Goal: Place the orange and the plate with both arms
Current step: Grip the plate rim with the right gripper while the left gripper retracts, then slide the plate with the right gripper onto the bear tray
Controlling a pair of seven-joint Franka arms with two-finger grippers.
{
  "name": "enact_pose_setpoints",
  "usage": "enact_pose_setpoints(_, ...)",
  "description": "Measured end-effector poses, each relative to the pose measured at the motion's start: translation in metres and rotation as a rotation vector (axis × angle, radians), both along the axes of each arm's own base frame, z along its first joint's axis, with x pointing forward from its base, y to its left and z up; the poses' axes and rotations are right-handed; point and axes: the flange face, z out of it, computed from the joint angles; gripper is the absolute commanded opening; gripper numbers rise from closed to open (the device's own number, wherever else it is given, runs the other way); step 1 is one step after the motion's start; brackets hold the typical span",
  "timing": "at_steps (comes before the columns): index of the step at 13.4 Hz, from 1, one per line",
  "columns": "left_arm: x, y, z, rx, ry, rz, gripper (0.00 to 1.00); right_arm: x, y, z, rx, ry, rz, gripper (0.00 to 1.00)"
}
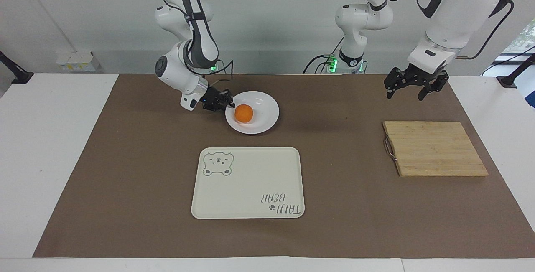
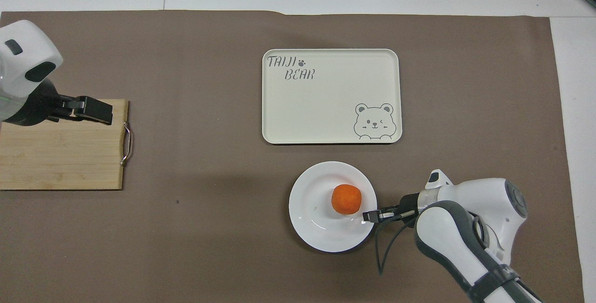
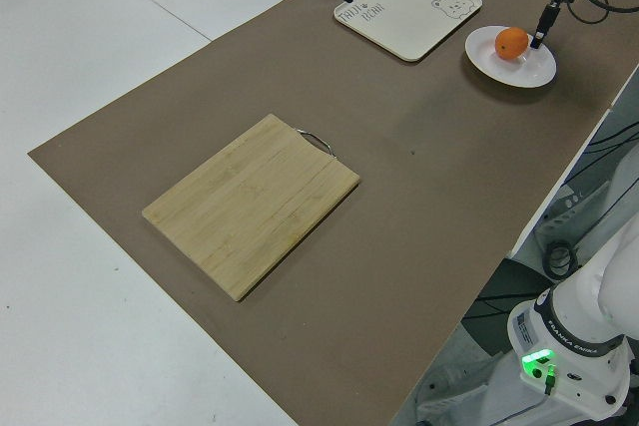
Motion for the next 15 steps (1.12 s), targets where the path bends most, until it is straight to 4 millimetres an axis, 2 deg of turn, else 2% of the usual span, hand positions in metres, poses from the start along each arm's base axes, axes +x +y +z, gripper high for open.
enact_pose_setpoints(3, 0.001, 0.011, 0.001, 0.0, -0.002, 0.021, 1.0, 0.005, 0.002, 0.006, 0.008, 0.015, -0.04, 0.0)
enact_pose_setpoints(6, 0.001, 0.012, 0.001, 0.0, -0.002, 0.021, 1.0, 0.015, 0.005, 0.01, 0.013, 0.016, -0.047, 0.0)
enact_pose_setpoints(10, 0.001, 0.011, 0.001, 0.0, -0.002, 0.019, 1.0, 0.033, 0.01, 0.033, 0.064, 0.045, -0.048, 0.0)
enact_pose_setpoints(15, 0.001, 0.008, 0.001, 0.0, -0.002, 0.014, 1.0, 0.05, -0.009, 0.049, 0.157, 0.096, -0.114, 0.0)
